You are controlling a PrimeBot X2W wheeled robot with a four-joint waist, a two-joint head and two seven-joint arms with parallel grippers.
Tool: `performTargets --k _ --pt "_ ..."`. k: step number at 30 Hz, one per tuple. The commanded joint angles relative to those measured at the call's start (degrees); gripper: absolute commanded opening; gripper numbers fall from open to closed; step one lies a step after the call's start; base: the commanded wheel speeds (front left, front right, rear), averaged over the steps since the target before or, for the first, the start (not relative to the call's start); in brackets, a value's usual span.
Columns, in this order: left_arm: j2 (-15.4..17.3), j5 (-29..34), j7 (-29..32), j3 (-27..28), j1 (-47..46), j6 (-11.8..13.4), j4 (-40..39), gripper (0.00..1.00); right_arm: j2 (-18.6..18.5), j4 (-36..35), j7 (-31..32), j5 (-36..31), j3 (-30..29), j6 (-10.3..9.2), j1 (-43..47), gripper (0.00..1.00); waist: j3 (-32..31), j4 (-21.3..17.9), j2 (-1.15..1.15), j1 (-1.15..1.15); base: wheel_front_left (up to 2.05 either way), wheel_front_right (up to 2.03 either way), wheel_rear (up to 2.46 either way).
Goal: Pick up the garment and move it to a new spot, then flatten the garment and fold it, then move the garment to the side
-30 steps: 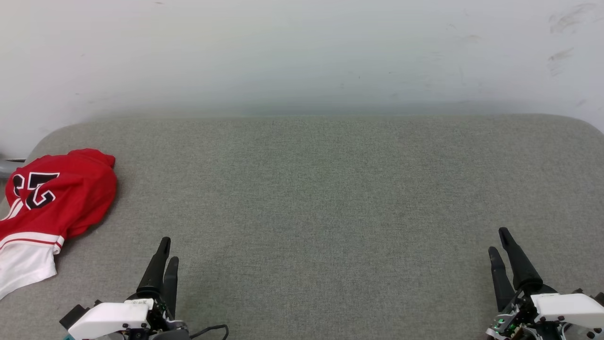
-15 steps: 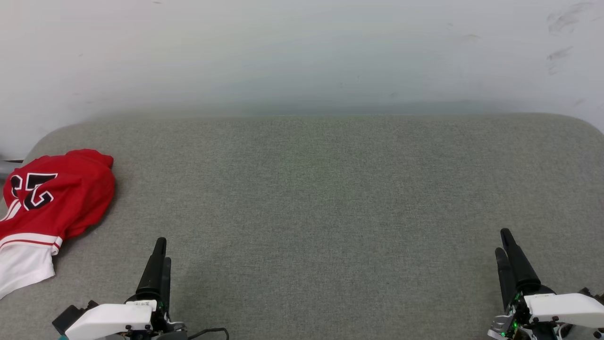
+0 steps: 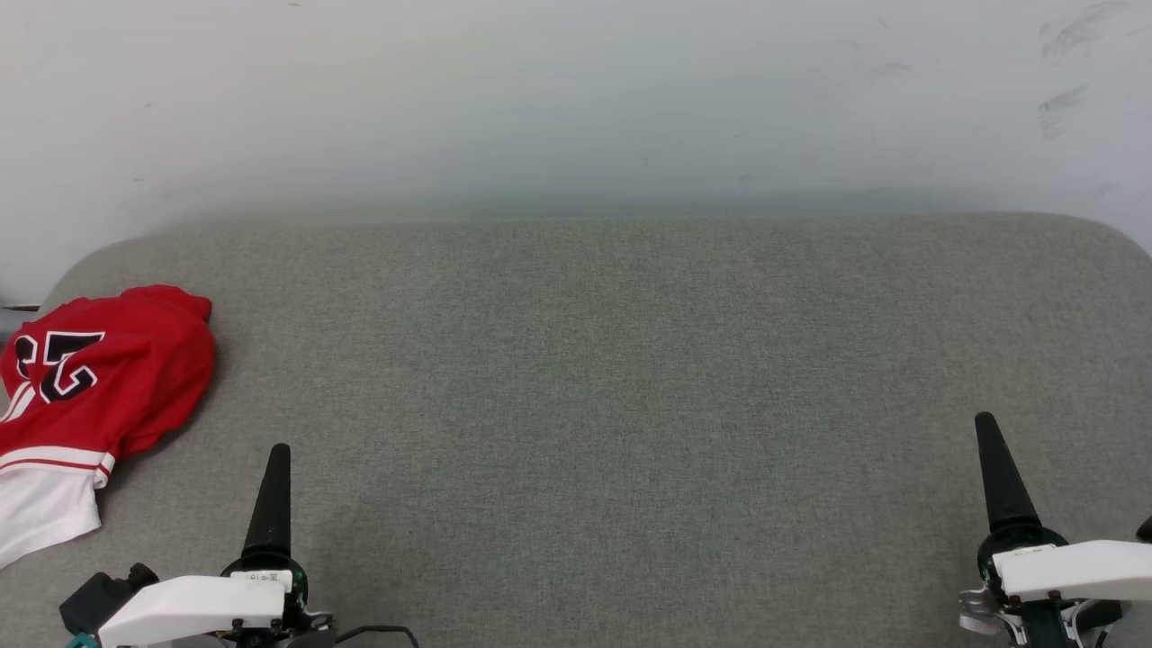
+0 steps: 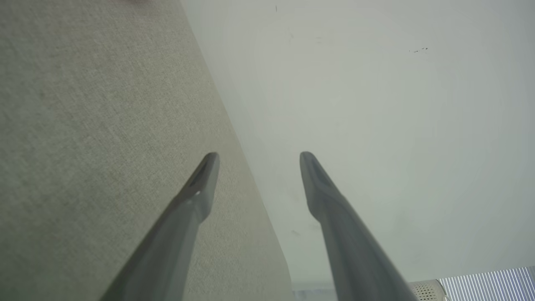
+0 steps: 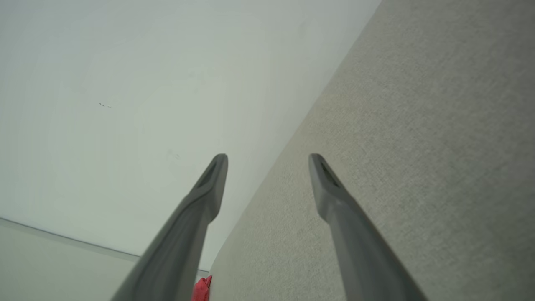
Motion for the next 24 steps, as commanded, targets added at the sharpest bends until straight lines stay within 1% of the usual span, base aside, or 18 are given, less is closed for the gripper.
performTargets --k 1,10,15,17,18,24 --pt "0.23 2.67 -0.75 0.45 -0.38 -0.13 -1.82 1.0 -0.02 -2.4 -0.79 -4.6 -0.02 0.0 -1.44 1.0 0.03 -0.05 0.0 0.0 0.0 0.0 0.0" --pt "0.26 14.48 -2.57 -0.35 0.04 -0.14 -7.9 1.0 -0.01 -8.1 -2.61 -20.36 2.06 0.0 -1.38 1.0 0.25 -0.17 0.0 0.0 0.0 0.0 0.0" --pt "0.27 21.02 -3.52 -0.81 0.32 -0.14 -10.71 1.0 0.0 -10.24 -3.58 -27.82 3.4 0.0 -1.11 1.0 0.33 -0.2 0.0 0.0 0.0 0.0 0.0" --pt "0.28 23.72 -3.91 -1.29 0.47 0.3 -11.77 1.0 0.0 -10.92 -3.95 -30.43 3.9 0.0 -1.03 1.0 0.35 -0.22 0.0 0.0 0.0 0.0 0.0" --pt "0.28 23.72 -3.91 -1.29 0.47 0.3 -11.77 1.0 0.0 -10.92 -3.95 -30.43 3.9 0.0 -1.03 1.0 0.35 -0.22 0.0 0.0 0.0 0.0 0.0" --pt "0.29 30.98 -4.94 -2.97 1.2 1.86 -14.13 1.0 0.01 -12.7 -5.0 -37.92 5.49 0.0 -0.76 1.0 0.39 -0.35 0.0 0.0 0.0 0.0 0.0"
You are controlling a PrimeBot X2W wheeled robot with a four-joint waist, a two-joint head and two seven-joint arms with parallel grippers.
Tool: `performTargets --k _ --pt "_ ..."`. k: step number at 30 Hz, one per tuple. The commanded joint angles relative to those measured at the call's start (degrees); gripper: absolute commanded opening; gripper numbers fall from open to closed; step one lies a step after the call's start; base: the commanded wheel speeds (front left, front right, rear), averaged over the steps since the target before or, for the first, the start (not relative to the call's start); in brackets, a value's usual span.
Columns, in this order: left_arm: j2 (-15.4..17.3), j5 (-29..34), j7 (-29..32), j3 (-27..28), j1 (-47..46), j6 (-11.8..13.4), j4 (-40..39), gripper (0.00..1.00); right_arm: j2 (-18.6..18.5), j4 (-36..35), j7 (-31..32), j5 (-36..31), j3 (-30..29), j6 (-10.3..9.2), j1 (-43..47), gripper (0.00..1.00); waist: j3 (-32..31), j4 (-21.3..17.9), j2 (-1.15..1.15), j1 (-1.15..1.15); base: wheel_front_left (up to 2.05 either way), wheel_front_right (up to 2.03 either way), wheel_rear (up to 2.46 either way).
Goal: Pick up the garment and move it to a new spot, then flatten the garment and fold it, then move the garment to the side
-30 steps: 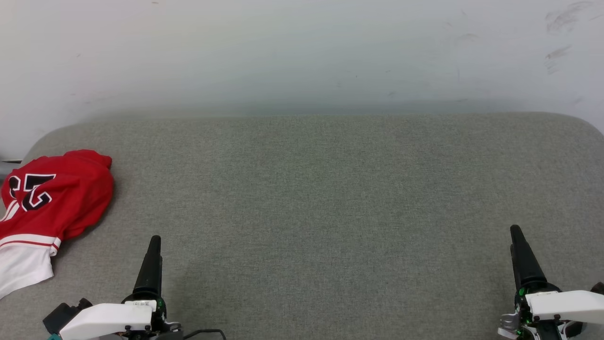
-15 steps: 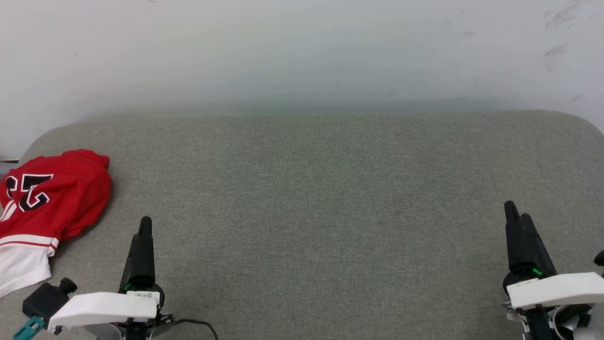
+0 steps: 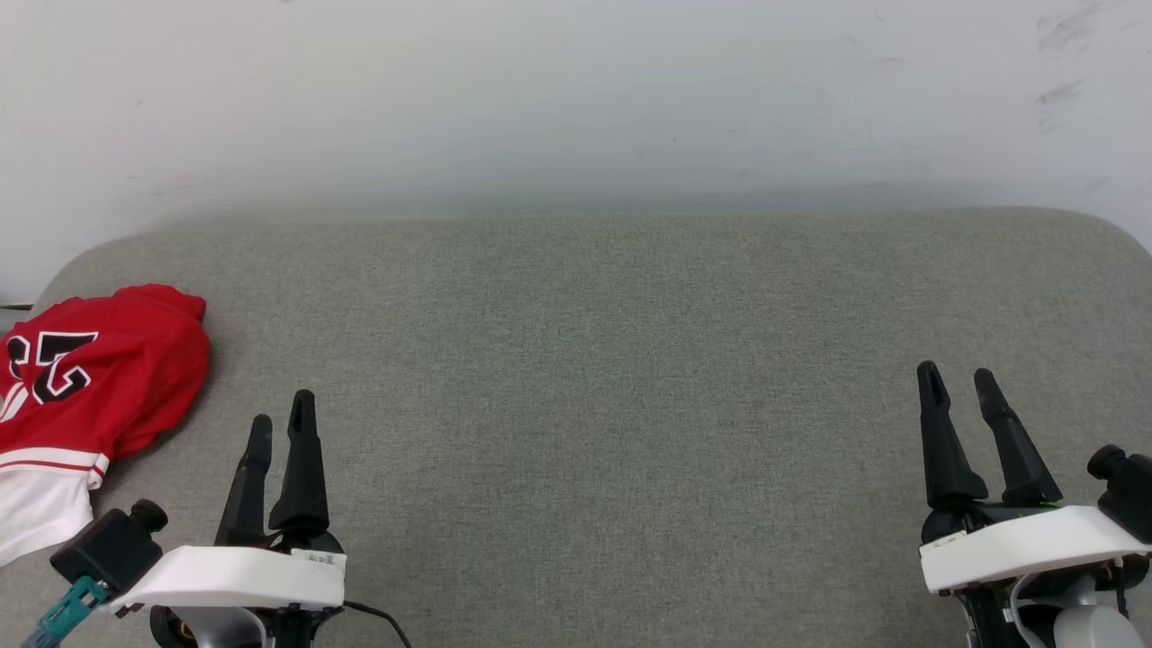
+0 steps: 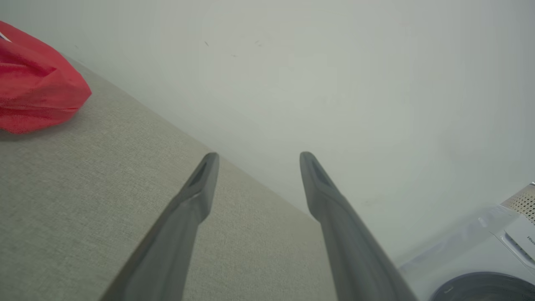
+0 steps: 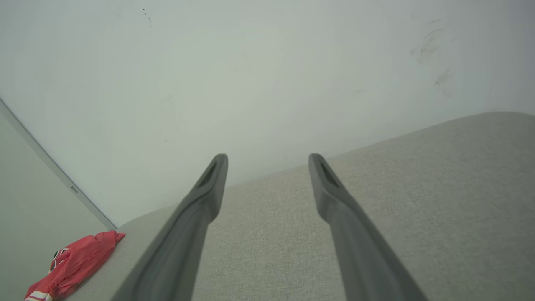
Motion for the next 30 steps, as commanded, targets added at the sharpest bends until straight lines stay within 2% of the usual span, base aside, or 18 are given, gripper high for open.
performTargets --k 1,7,11,19,30 --pt "0.24 2.46 -0.53 -0.46 -0.02 0.56 -1.15 1.0 0.01 -1.3 -0.49 -2.31 0.33 0.0 -0.71 1.0 0.02 -0.03 0.0 0.0 0.0 0.0 0.0" --pt "0.24 13.34 -1.68 -4.72 0.12 2.66 -3.47 1.0 0.01 -1.97 -1.68 -8.95 0.5 0.0 -0.26 1.0 0.25 -0.18 0.0 0.0 0.0 0.0 0.0" --pt "0.4 17.49 -2.32 -6.77 0.21 4.35 -4.62 1.0 0.02 -2.31 -2.27 -12.19 0.48 0.0 -0.06 1.0 0.36 -0.28 0.0 0.0 0.0 0.0 0.0" --pt "2.5 23.59 -3.49 -11.11 0.64 6.87 -4.88 1.0 0.02 -2.46 -3.46 -17.99 1.03 0.0 0.3 1.0 0.53 -0.49 0.0 0.0 0.0 0.0 0.0" --pt "6.02 29.46 -4.97 -17.79 0.14 13.34 -3.54 1.0 0.04 -2.93 -4.96 -25.32 1.6 0.0 0.43 1.0 0.67 -0.62 0.0 0.0 0.0 0.0 0.0"
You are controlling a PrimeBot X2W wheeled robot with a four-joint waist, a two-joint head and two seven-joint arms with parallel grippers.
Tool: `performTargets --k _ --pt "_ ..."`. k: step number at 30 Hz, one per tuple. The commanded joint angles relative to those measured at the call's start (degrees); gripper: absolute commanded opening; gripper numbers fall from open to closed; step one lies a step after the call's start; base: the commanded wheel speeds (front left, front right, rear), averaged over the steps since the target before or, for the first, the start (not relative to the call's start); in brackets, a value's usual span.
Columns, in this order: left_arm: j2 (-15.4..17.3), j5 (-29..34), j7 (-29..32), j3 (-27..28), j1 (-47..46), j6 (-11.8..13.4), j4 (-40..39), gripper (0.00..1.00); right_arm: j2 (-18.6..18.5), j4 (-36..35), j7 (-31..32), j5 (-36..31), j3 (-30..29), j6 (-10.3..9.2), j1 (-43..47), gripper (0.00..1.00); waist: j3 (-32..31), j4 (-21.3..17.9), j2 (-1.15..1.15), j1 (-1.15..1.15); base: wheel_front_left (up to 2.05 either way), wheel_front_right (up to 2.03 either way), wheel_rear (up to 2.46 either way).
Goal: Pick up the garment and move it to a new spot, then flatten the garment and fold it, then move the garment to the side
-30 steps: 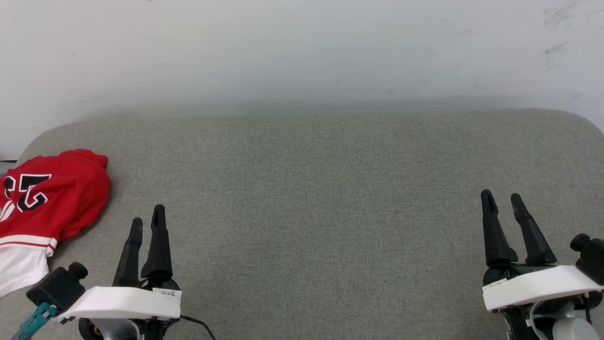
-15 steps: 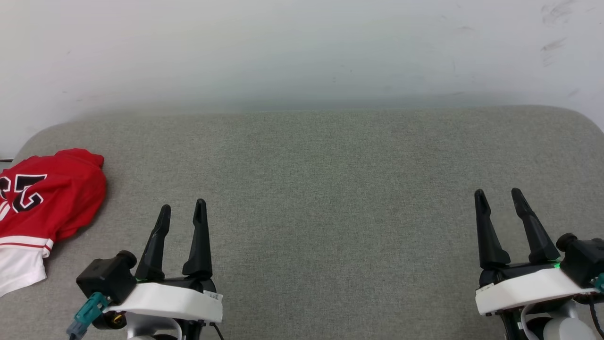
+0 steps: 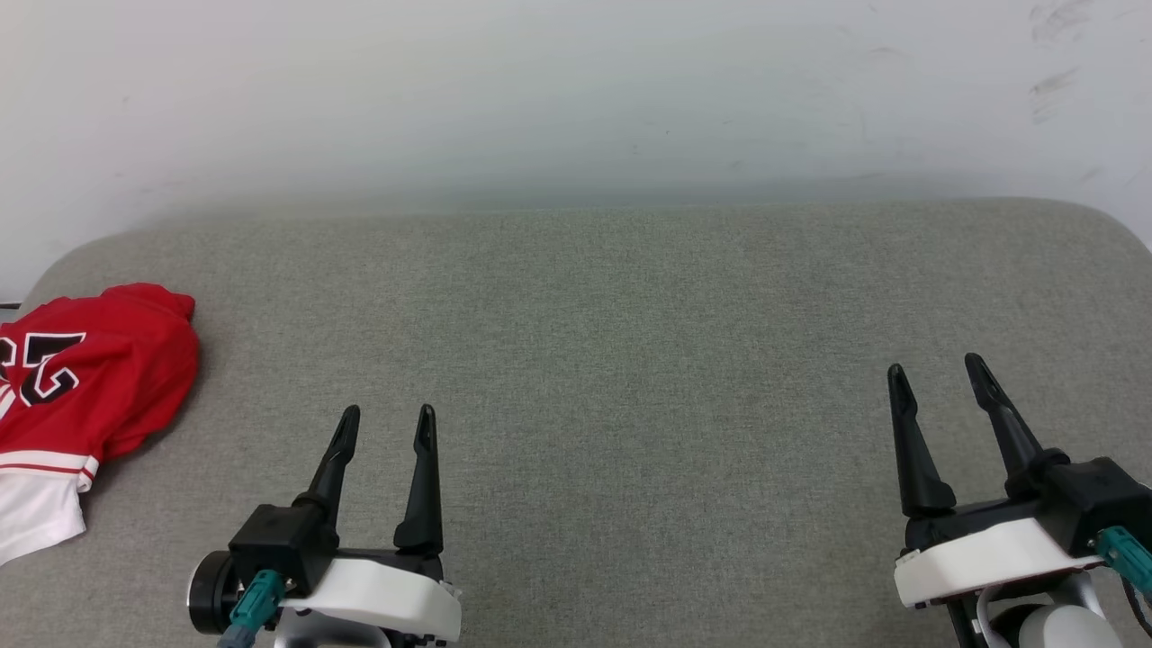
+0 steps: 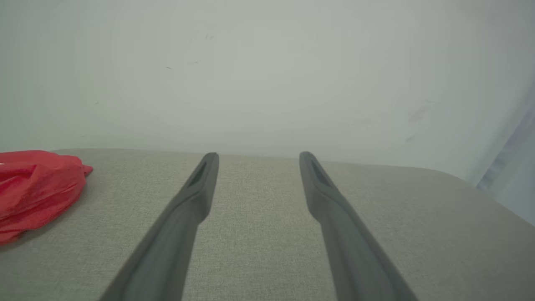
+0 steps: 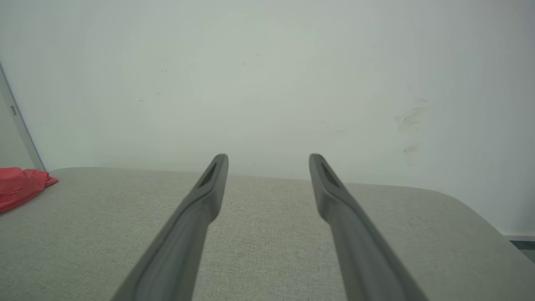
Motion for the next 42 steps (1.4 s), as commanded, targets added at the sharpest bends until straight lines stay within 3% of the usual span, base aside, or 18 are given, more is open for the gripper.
performTargets --k 1,7,10,18,23,42 --pt "0.45 1.08 -0.5 -0.65 -0.42 0.53 -0.27 1.0 0.04 -0.8 -0.54 -1.68 0.2 -0.02 0.11 1.0 -0.06 -0.01 0.0 0.0 0.0 0.0 0.0" --pt "-0.37 1.11 -1.31 -0.51 0.68 -0.51 1.57 1.0 0.04 -0.99 -1.3 -5.13 0.63 -0.02 0.36 1.0 -0.34 -0.13 0.0 0.0 0.0 0.0 0.0" --pt "-1.57 1.69 -1.8 1.36 1.13 -2.97 2.69 1.0 0.05 -1.19 -1.79 -6.26 1.15 -0.02 0.52 1.0 -0.39 -0.22 0.0 0.0 0.0 0.0 0.0" --pt "-4.61 2.81 -2.67 6.61 2.38 -8.48 3.48 1.0 0.06 0.62 -2.62 1.52 1.64 -0.02 1.55 1.0 -0.3 -0.48 0.0 0.0 0.0 0.0 0.0" --pt "-5.32 4.45 -3.25 8.9 2.69 -10.57 3.84 1.0 0.07 2.21 -3.15 4.12 2.06 -0.02 1.4 1.0 -0.14 -0.65 0.0 0.0 0.0 0.0 0.0" --pt "-5.46 8.44 -4.62 7.81 3.35 -11.02 5.36 1.0 0.08 3.21 -4.65 -0.88 2.05 -0.02 1.46 1.0 -0.17 -0.8 0.0 0.0 0.0 0.0 0.0"
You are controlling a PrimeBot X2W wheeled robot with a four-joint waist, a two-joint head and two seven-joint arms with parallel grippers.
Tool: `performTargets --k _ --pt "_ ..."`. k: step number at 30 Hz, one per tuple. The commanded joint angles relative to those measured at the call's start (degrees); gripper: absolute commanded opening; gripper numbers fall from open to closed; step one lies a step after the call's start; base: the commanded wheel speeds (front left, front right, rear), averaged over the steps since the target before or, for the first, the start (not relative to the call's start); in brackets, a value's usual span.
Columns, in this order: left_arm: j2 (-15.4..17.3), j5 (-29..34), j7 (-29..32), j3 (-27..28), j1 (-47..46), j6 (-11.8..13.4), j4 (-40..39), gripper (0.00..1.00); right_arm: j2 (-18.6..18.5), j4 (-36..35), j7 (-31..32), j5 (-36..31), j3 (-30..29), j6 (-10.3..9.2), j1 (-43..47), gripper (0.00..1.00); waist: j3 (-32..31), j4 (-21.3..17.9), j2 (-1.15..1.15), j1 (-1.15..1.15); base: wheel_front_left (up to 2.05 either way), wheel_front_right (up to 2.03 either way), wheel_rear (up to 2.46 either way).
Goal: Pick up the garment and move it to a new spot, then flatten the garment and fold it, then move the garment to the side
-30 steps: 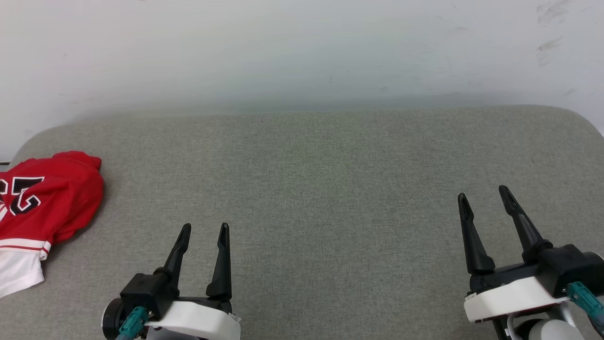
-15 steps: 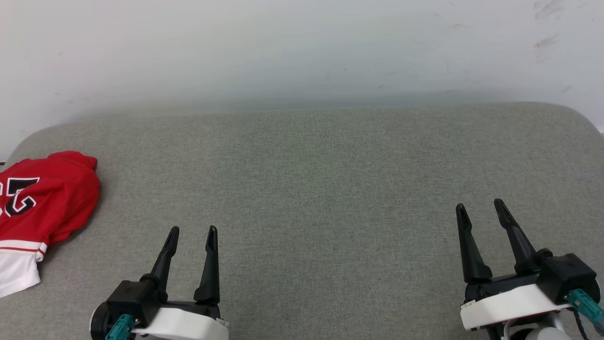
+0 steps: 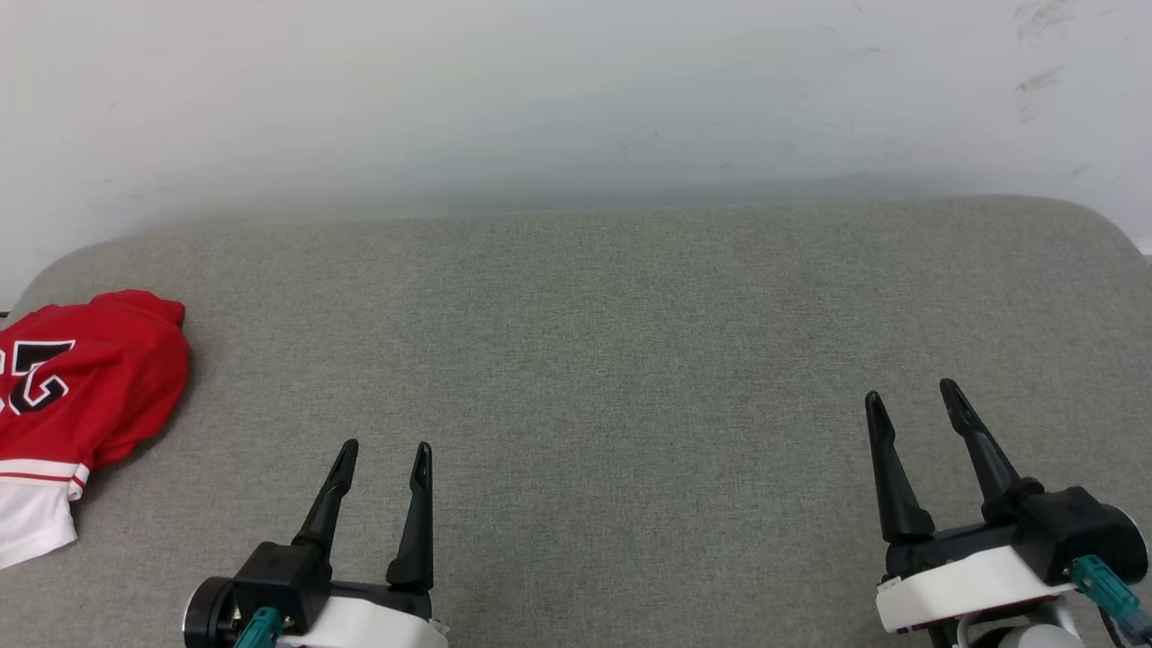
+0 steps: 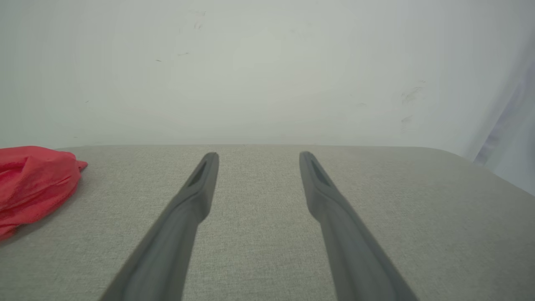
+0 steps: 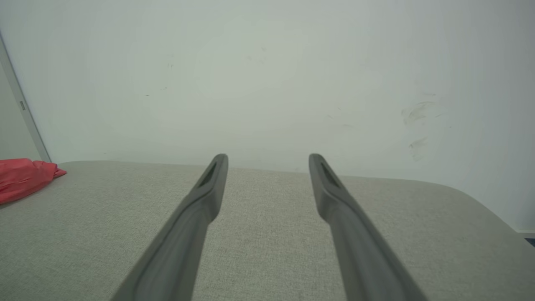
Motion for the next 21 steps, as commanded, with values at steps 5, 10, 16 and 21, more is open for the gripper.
performTargets --k 5,10,16,21 --pt "-0.07 -0.45 -0.17 -0.01 0.39 -0.26 0.08 1.0 0.09 0.2 -0.17 0.24 0.27 -0.02 0.12 1.0 0.08 0.04 0.0 0.0 0.0 0.0 0.0" --pt "-0.07 -0.57 -0.17 0.1 0.24 -0.3 0.13 1.0 0.09 0.18 -0.17 0.5 0.31 -0.02 0.04 1.0 0.26 0.08 0.0 0.0 0.0 0.0 0.0" --pt "-0.07 -0.68 -0.18 0.11 0.13 -0.2 0.18 1.0 0.09 0.2 -0.17 0.61 0.35 -0.02 0.15 1.0 0.34 0.26 0.0 0.0 0.0 0.0 0.0" --pt "-0.06 -0.77 -0.18 0.03 -0.26 -0.05 0.35 1.0 0.09 0.22 -0.17 0.61 0.47 -0.02 0.33 1.0 0.4 1.11 0.0 0.0 0.0 0.0 0.0"
